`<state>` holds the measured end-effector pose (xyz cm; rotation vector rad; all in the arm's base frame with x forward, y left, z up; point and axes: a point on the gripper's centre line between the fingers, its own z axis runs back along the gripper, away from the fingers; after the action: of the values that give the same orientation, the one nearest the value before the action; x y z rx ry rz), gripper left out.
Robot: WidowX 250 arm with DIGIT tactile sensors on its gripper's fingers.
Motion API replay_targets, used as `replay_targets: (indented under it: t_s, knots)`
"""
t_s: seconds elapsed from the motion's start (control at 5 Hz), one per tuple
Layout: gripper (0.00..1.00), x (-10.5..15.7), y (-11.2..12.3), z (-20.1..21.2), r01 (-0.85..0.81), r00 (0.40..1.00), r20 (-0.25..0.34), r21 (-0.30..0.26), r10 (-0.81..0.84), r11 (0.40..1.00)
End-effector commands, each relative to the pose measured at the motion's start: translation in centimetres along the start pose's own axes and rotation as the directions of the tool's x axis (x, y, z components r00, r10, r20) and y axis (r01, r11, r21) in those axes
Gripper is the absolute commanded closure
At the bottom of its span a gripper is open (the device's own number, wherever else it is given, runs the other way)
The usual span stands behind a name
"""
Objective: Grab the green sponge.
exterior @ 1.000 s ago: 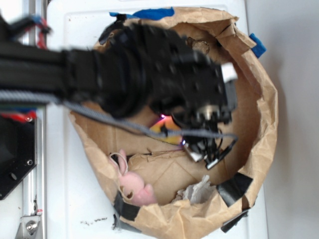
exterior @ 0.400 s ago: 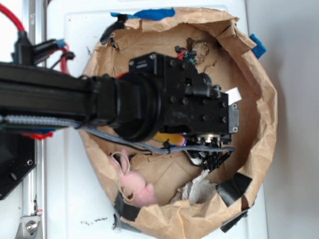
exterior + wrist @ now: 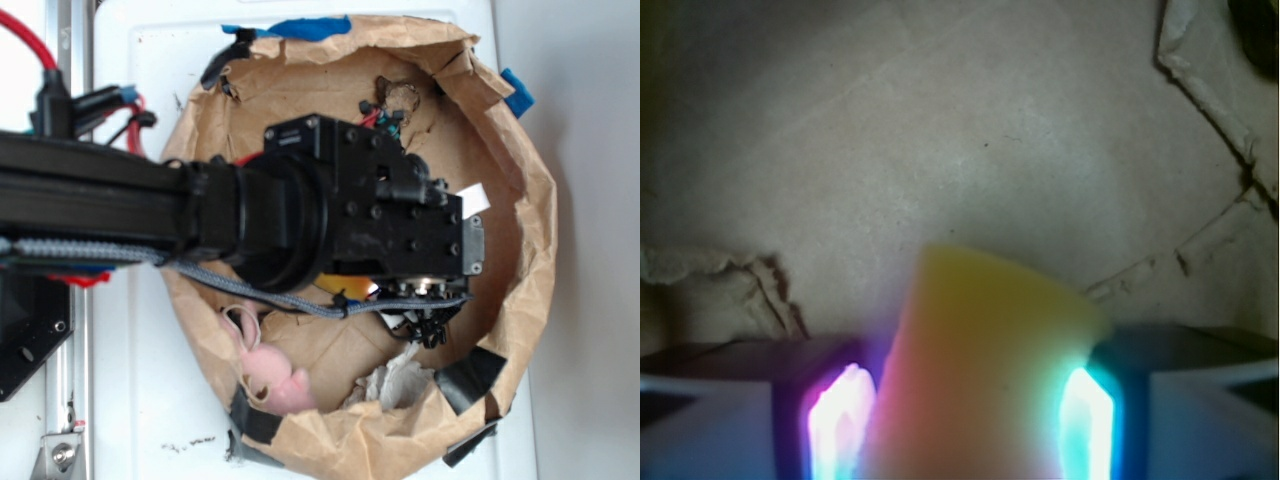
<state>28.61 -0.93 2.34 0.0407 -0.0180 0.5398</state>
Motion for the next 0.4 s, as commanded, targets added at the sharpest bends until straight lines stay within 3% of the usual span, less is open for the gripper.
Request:
replay_targets:
  t_s: [0.0,0.2]
  knots:
    - [1.00,0.2,0.0,1.6,0.073,0.997,0.026,-0.019,-0.073,0.997]
    - [1.00,-0.1,0.6,5.1,0.215,0.975,0.058,-0.050,-0.212,0.975]
